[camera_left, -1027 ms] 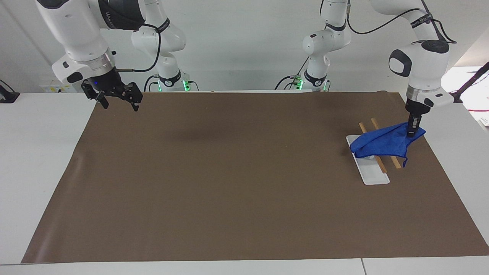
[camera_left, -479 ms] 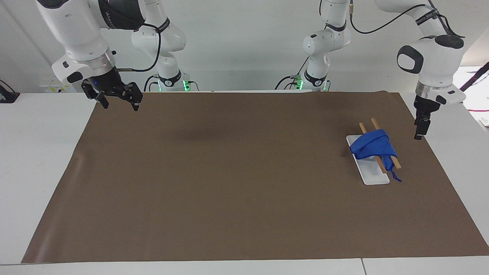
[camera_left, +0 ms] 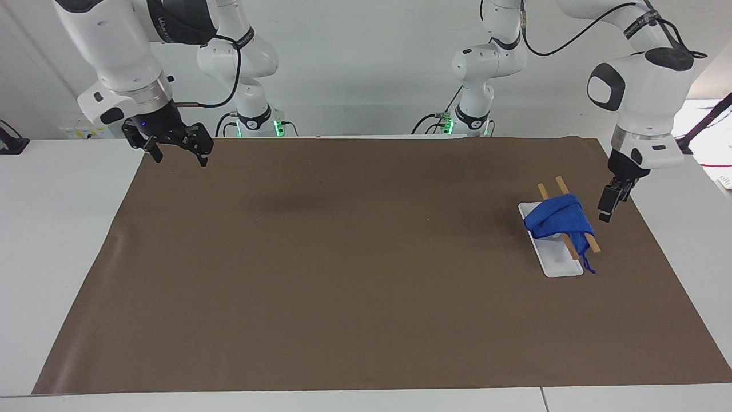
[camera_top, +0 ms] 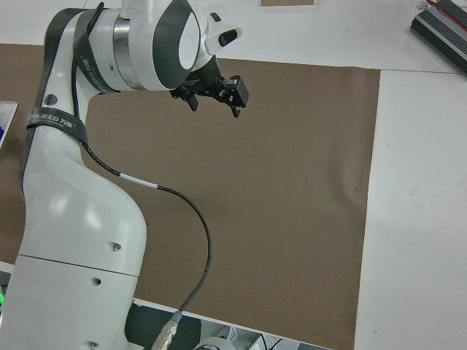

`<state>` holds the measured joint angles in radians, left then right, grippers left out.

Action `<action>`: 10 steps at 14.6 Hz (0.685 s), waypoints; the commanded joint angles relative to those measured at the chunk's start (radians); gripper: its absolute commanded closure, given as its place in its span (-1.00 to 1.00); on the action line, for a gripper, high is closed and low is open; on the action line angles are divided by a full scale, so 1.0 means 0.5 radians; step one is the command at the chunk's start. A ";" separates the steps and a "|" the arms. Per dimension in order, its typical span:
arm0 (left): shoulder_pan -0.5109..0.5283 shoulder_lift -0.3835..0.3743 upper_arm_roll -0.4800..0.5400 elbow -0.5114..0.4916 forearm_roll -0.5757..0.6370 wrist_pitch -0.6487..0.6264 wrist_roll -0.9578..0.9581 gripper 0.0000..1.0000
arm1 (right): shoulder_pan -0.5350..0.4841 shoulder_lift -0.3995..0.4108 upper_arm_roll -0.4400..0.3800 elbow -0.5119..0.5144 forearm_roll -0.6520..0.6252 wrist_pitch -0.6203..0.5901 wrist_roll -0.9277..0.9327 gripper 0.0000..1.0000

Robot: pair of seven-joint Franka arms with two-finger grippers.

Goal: Right arm passes towel to left arm to hang
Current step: 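Lower the towel with the left gripper over the wooden rack stick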

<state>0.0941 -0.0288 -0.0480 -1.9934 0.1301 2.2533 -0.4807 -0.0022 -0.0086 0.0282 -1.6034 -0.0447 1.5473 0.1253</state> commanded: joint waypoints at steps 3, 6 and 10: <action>-0.163 0.008 0.016 0.155 -0.131 -0.352 0.458 -1.00 | -0.005 -0.047 -0.004 -0.051 0.043 0.001 -0.014 -1.00; -0.222 0.015 0.019 0.348 -0.238 -0.622 0.627 -1.00 | -0.005 -0.047 -0.004 -0.054 0.043 0.004 -0.011 -1.00; -0.219 0.030 0.022 0.584 -0.325 -0.925 0.795 -1.00 | -0.008 -0.047 -0.004 -0.054 0.043 -0.014 -0.008 -1.00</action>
<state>-0.0079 -0.0296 -0.0500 -1.7752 -0.0075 1.8809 -0.1482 -0.0020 -0.0086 0.0281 -1.6046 -0.0445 1.5456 0.1253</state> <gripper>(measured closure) 0.000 0.000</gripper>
